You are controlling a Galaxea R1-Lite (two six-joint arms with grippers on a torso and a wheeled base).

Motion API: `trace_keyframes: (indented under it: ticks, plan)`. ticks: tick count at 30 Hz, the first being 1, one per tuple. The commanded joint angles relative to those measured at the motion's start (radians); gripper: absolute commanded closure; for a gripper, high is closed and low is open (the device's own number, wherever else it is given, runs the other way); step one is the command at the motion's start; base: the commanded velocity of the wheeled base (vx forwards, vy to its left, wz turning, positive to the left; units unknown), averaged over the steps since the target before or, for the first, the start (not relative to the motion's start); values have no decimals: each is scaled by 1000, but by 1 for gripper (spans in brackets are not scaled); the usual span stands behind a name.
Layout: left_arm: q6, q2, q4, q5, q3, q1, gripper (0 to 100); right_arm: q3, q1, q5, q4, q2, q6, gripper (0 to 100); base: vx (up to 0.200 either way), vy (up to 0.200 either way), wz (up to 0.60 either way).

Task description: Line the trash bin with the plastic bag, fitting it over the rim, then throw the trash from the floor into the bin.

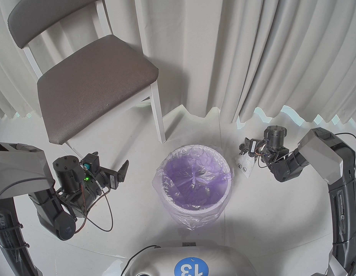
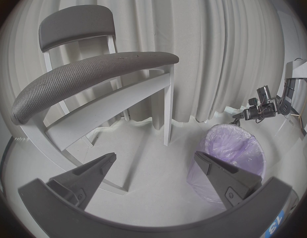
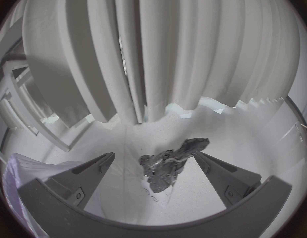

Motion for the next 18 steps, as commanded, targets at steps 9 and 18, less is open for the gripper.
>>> trace_keyframes:
  ticks: [9,18]
  plan:
    - [2,12,-18,1,-2,4,0,-145,-15,-44,66,108,12,0,0,0,0]
    - [0,16,-18,1,-9,-3,0,-271,-19,-85,239,143,129,0,0,0,0]
